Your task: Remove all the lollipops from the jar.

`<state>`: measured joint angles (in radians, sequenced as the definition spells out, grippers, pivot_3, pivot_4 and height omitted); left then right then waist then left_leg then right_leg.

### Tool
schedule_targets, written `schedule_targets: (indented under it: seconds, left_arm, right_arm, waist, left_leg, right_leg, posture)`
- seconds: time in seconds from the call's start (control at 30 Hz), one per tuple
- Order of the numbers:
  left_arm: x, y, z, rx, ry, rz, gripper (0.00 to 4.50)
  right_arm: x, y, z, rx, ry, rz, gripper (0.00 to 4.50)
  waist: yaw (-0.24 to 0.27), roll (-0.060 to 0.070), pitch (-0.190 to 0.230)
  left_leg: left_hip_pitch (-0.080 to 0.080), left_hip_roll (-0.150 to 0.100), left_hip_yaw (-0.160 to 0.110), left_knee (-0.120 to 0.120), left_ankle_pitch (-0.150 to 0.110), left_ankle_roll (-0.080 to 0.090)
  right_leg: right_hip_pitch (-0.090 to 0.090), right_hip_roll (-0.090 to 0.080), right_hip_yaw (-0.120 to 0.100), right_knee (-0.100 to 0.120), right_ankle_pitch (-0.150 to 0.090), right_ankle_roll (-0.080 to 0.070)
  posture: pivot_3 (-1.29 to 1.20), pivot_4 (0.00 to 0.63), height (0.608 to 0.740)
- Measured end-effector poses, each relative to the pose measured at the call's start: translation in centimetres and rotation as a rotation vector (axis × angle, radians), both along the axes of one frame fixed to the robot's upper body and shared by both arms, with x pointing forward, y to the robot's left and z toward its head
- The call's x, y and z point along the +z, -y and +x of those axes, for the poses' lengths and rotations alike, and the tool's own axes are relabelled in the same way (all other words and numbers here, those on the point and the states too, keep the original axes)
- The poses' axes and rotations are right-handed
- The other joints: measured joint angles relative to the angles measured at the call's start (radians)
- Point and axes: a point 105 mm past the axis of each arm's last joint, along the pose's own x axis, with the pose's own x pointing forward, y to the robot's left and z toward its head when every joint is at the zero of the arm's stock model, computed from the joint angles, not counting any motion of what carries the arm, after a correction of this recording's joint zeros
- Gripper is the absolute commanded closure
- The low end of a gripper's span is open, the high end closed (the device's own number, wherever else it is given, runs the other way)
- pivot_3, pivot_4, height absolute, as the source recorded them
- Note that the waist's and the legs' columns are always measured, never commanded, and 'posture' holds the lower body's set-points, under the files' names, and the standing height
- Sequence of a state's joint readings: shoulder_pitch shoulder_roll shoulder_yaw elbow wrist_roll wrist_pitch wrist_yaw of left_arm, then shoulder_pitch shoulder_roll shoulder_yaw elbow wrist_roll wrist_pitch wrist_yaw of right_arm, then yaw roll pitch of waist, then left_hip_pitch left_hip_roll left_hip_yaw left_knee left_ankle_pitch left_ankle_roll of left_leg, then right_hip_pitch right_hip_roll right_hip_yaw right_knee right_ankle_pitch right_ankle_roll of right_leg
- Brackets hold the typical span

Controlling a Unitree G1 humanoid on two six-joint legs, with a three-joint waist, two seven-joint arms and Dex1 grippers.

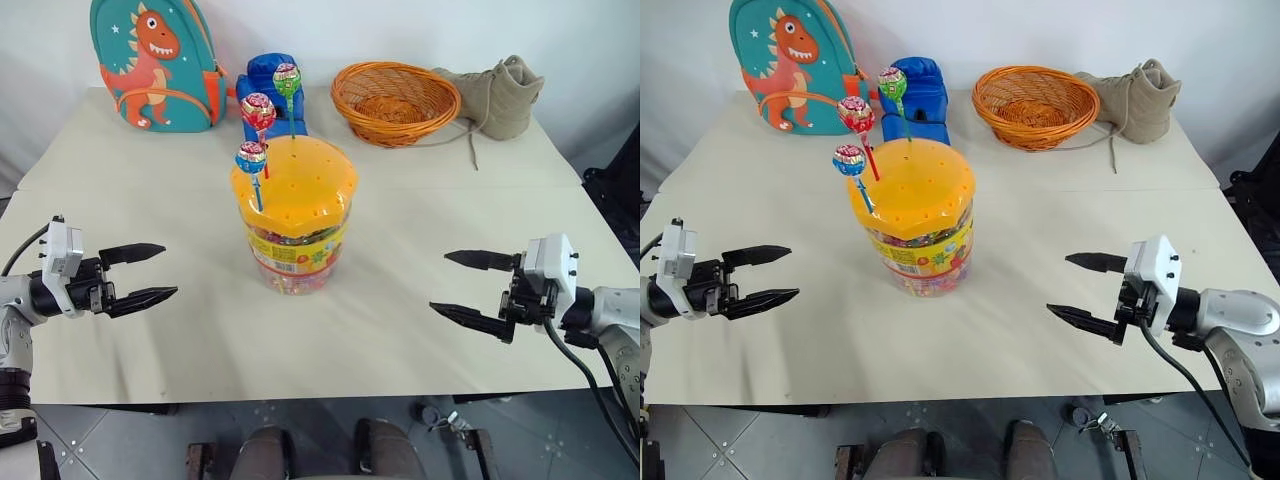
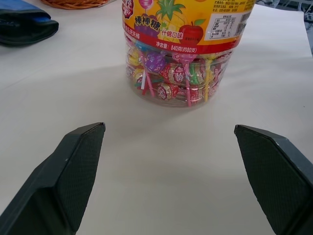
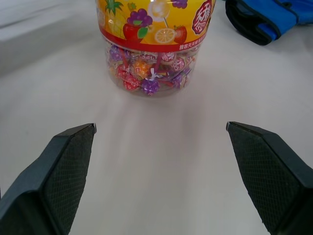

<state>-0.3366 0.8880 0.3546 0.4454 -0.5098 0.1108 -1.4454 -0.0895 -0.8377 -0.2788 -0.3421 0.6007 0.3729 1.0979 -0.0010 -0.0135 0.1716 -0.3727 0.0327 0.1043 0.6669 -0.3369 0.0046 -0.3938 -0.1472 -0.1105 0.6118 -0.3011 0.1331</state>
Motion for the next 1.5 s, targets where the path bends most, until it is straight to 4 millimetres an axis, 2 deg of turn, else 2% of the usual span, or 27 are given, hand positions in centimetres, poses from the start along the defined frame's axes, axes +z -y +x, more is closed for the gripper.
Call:
schedule_targets:
  seconds: [0.33,0.57,0.77,0.87,0.97,1.07,1.13,1.2,1.5]
  left_arm:
    - [0.1,-0.1,0.2,0.028,-0.031,-0.042,0.00]
    - [1.1,0.0,0.2,0.028,-0.002,-0.062,0.00]
    - [2.0,0.4,0.2,-0.008,0.064,-0.032,0.00]
    - [4.6,1.9,0.5,-0.077,0.169,-0.013,0.00]
    - [6.5,3.1,0.3,-0.133,0.243,-0.004,0.00]
    - [7.0,3.8,0.3,-0.155,0.239,-0.010,0.00]
    - [7.7,4.7,0.3,-0.188,0.132,-0.013,0.00]
    - [8.9,5.4,0.3,-0.187,0.104,-0.010,0.00]
    - [12.0,10.5,-1.8,-0.353,0.246,-0.020,0.00]
  right_arm:
    - [0.1,0.0,0.0,0.001,0.002,0.000,0.03]
    - [0.2,-0.3,-0.2,0.012,-0.010,0.006,0.03]
    - [2.5,-2.0,-0.7,0.089,0.013,0.027,0.03]
    - [4.7,-3.3,-1.0,0.138,0.058,0.053,0.03]
    - [5.5,-4.0,-1.4,0.165,0.067,0.048,0.03]
    - [6.1,-4.2,-1.4,0.173,0.061,0.065,0.03]
    - [6.6,-4.4,-1.3,0.177,0.075,0.072,0.03]
    - [6.6,-4.3,-1.3,0.172,0.077,0.072,0.03]
    - [6.8,-3.7,-0.5,0.161,0.082,0.075,0.03]
  waist:
    - [0.000,0.000,0.000]
    - [0.001,0.000,0.000]
    - [0.000,0.000,0.000]
    - [0.001,-0.001,0.000]
    - [0.003,-0.001,0.000]
    - [0.001,-0.001,0.001]
    - [-0.001,-0.004,0.003]
    - [0.000,-0.004,0.003]
    - [0.001,-0.003,0.003]
  left_leg:
    - [0.000,0.000,0.000,0.000,0.000,0.000]
    - [0.000,0.000,0.000,0.001,0.000,0.000]
    - [0.000,0.000,0.000,0.001,0.000,0.000]
    - [0.000,0.000,-0.001,0.002,0.000,0.000]
    - [-0.001,0.000,-0.001,0.002,0.000,0.000]
    - [-0.001,0.000,-0.001,0.002,0.000,0.000]
    - [-0.002,0.000,-0.002,0.003,0.000,0.000]
    - [-0.002,0.000,-0.001,0.004,0.000,0.000]
    - [-0.003,0.000,-0.002,0.008,0.000,0.001]
  right_leg:
    - [0.000,0.000,0.000,0.000,0.000,0.000]
    - [0.000,0.000,0.000,0.001,0.000,0.000]
    - [0.000,0.000,0.000,0.001,0.000,0.000]
    - [0.000,0.000,0.000,0.001,0.000,0.000]
    - [0.000,0.000,0.000,0.001,0.000,0.000]
    - [0.000,0.000,0.000,0.001,0.000,0.000]
    - [-0.001,0.001,0.000,0.002,0.000,0.000]
    - [0.000,0.001,0.001,0.001,0.000,0.000]
    - [0.000,0.000,0.000,0.002,0.000,0.001]
  posture:
    - [0.00,0.150,0.740]
    - [0.00,0.150,0.740]
    - [0.00,0.150,0.740]
    - [0.00,0.150,0.740]
    - [0.00,0.150,0.740]
    - [0.00,0.150,0.740]
    - [0.00,0.150,0.740]
    - [0.00,0.150,0.740]
    - [0.00,0.150,0.740]
